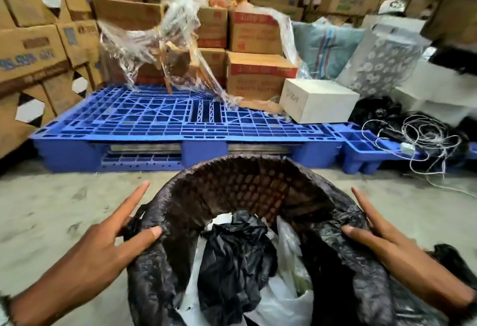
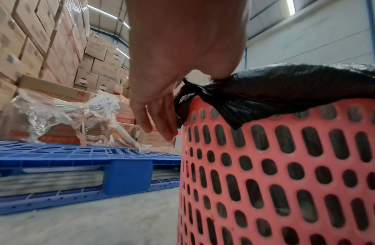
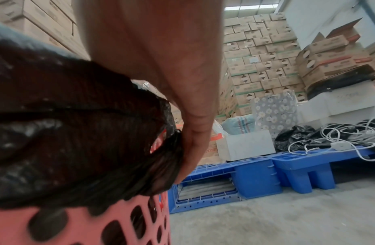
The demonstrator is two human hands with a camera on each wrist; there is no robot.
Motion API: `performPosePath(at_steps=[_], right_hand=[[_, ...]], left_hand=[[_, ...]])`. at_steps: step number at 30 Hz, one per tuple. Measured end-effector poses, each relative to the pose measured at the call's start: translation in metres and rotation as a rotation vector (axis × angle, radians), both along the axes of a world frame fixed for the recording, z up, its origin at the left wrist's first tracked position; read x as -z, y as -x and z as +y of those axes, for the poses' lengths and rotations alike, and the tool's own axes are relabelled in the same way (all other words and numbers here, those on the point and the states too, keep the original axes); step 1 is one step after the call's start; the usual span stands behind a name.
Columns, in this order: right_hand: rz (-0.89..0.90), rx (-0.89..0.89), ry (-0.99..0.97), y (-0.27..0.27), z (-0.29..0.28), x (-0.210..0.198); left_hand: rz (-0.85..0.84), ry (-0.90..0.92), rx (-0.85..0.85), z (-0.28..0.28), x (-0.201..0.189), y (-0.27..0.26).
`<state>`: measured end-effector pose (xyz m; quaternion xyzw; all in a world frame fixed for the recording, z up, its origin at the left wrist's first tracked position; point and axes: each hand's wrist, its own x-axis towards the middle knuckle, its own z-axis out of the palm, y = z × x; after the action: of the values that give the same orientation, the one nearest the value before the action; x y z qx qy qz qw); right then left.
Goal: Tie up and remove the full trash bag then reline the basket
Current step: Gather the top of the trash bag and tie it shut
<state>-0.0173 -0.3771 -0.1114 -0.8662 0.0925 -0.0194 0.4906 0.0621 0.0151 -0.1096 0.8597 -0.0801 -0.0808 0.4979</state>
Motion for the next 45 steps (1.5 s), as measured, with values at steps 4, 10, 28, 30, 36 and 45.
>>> performPosePath(at_steps=[4,10,28,30,36,45], right_hand=[[0.043,0.076,0.036,0.006,0.001,-0.009],[-0.178,0.240,0.280,0.006,-0.005,-0.012],[-0.113,-0.377,0.491,-0.020,0.081,-0.095],[-0.113,-0.449,0.458,-0.016,0.093,-0.096],[-0.205,-0.576,0.355,-0.019,0.140,-0.121],[-0.274,-0.430,0.336,-0.040,0.149,-0.161]], left_hand=[[0.070,0.105,-0.008,-0.004,-0.010,0.009],[-0.023,0.125,-0.124,-0.001,-0.003,0.003],[-0.220,0.008,-0.260,0.010,0.019,0.007],[-0.235,0.028,-0.265,0.006,0.017,0.012],[-0.274,-0.001,-0.232,-0.015,0.003,0.018],[-0.317,0.263,-0.167,0.013,-0.041,0.017]])
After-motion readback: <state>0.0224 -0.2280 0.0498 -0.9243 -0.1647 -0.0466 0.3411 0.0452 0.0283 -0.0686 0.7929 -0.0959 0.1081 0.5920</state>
